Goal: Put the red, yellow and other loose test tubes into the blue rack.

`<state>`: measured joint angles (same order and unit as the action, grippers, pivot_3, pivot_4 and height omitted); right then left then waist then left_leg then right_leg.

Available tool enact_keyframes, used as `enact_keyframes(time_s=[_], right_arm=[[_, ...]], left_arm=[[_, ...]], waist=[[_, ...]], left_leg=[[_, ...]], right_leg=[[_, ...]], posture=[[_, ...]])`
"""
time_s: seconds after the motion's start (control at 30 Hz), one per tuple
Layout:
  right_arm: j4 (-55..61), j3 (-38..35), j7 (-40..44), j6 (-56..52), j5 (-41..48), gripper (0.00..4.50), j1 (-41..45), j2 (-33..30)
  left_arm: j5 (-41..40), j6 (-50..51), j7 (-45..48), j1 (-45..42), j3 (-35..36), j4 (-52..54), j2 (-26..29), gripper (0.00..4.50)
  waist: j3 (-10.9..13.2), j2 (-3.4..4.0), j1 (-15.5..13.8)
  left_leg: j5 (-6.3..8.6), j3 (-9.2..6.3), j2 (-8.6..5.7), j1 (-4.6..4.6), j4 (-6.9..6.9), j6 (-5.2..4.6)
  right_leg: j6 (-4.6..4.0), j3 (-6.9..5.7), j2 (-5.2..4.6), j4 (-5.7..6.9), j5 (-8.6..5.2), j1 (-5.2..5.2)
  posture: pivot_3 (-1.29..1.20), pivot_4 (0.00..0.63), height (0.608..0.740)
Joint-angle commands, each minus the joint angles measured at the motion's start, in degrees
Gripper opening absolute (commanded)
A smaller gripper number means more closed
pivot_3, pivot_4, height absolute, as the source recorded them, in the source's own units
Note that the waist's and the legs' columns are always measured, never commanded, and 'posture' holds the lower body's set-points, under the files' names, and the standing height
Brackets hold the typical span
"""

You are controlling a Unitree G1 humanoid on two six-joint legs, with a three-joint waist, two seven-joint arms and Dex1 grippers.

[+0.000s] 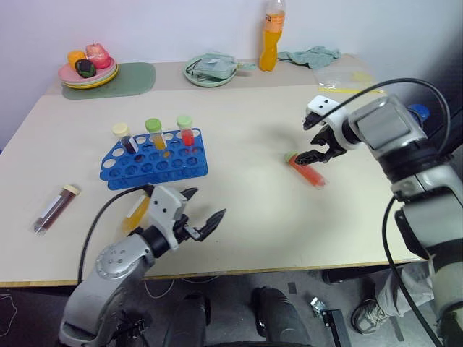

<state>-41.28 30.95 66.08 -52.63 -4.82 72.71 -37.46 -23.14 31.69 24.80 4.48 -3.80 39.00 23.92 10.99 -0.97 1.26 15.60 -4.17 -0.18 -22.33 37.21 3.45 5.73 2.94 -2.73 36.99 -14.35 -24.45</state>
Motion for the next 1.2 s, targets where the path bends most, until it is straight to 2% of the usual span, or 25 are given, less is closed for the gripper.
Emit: enact_keyframes(time_s=[0.03,0.13,0.37,0.47,0.63,0.67,0.77,0.87,0.93,1.0,1.07,1.13,1.2], right_arm=[[-11.1,1.1,-1.5,1.9,-4.0,4.5,4.5,3.6],[-17.0,1.3,-0.3,4.2,-5.8,4.5,6.1,6.1],[-24.5,0.3,0.1,7.1,-8.8,4.5,7.7,9.2],[-26.6,-0.4,-0.5,8.1,-9.6,3.66,7.8,10.0],[-28.2,-1.8,-0.7,8.5,-10.4,1.18,7.8,10.7],[-28.1,-1.9,-0.2,8.5,-10.7,0.81,8.0,10.8],[-26.0,-1.7,3.7,8.3,-10.9,0.76,8.4,10.0],[-7.0,-5.7,11.3,14.2,-5.7,0.76,2.6,4.5],[10.4,-16.7,10.2,18.6,4.0,0.76,-4.8,4.0],[23.6,-26.8,5.7,16.3,12.5,0.76,-10.9,7.8],[32.7,-32.7,-1.5,11.8,18.5,0.76,-15.5,14.8],[38.9,-34.7,-10.0,11.2,21.2,0.76,-20.4,23.3],[42.3,-32.4,-16.9,15.7,20.3,0.76,-25.4,30.8]], left_arm=[[1.2,-2.0,0.2,0.4,-3.8,2.2,-1.0,4.49],[0.2,-2.1,0.5,2.2,-5.9,4.4,-1.7,4.49],[0.8,-3.4,0.2,3.7,-5.4,4.7,-1.7,4.49],[1.2,-4.9,0.6,4.5,-5.5,3.7,-1.7,4.5],[1.5,-6.5,1.0,4.6,-5.8,2.2,-1.9,4.5],[1.4,-6.7,1.1,4.5,-5.7,2.1,-1.9,4.5],[1.3,-6.8,1.2,4.6,-5.6,2.1,-1.8,4.5],[1.2,-7.0,0.8,5.2,-5.4,2.3,-1.9,4.5],[1.7,-7.6,0.0,6.2,-4.3,2.3,-2.1,4.5],[1.8,-8.2,-0.9,7.1,-2.1,1.8,-2.1,4.5],[1.1,-8.9,-1.8,7.6,1.4,0.5,-2.6,4.5],[1.4,-9.7,-2.9,7.7,5.1,-1.7,-2.6,4.5],[2.4,-11.2,-3.7,7.5,8.5,-3.9,-2.2,4.5]], waist=[[0.0,0.0,-0.1],[0.0,0.01,-0.3],[0.1,0.12,0.2],[0.1,0.15,0.8],[0.1,0.15,1.2],[0.1,0.15,1.2],[0.1,0.16,1.3],[0.1,0.27,1.1],[0.1,0.23,1.1],[0.1,0.28,1.4],[0.1,0.29,1.5],[0.1,0.31,1.5],[0.1,0.29,1.3]], left_leg=[[0.0,0.0,0.0,-0.01,0.0,0.0],[0.0,0.0,-0.04,-0.05,0.01,0.0],[0.0,0.0,-0.05,-0.03,0.01,0.0],[0.0,-0.01,-0.04,-0.02,0.0,0.0],[0.0,-0.01,-0.04,-0.03,0.01,0.0],[0.0,-0.01,-0.04,-0.03,0.01,0.0],[0.0,-0.02,-0.04,-0.03,0.0,0.0],[0.0,-0.01,-0.05,-0.05,0.02,0.0],[0.02,-0.05,-0.05,-0.08,0.01,-0.03],[0.04,-0.13,-0.02,-0.08,-0.03,-0.06],[0.04,-0.1,0.03,-0.01,-0.04,-0.07],[0.04,-0.13,0.08,0.04,-0.02,-0.07],[0.03,-0.18,0.08,0.06,0.01,-0.07]], right_leg=[[0.0,0.0,0.0,0.0,0.0,0.0],[0.01,0.0,-0.06,-0.03,0.0,0.0],[0.01,0.0,-0.05,0.05,0.0,-0.03],[0.01,0.0,-0.02,0.08,0.0,-0.05],[0.01,0.0,-0.03,0.08,0.0,-0.05],[0.01,0.0,-0.03,0.08,0.0,-0.05],[0.01,0.0,-0.02,0.09,0.0,-0.05],[0.02,0.01,-0.03,0.09,0.01,-0.06],[0.04,-0.01,-0.03,0.07,-0.01,-0.06],[0.07,-0.04,0.0,0.03,-0.03,-0.04],[0.05,0.02,0.08,0.13,-0.04,-0.05],[0.01,0.02,0.13,0.26,-0.04,-0.05],[-0.03,-0.02,0.15,0.31,-0.03,-0.04]], posture=[[0.0,0.15,0.74],[0.0,0.15,0.74],[0.0,0.15,0.74],[0.0,0.15,0.74],[0.0,0.15,0.74],[0.0,0.15,0.74],[0.0,0.15,0.74],[0.0,0.15,0.74],[0.0,0.15,0.74],[0.0,0.15,0.74],[0.0,0.15,0.74],[0.0,0.15,0.74],[0.0,0.15,0.74]])
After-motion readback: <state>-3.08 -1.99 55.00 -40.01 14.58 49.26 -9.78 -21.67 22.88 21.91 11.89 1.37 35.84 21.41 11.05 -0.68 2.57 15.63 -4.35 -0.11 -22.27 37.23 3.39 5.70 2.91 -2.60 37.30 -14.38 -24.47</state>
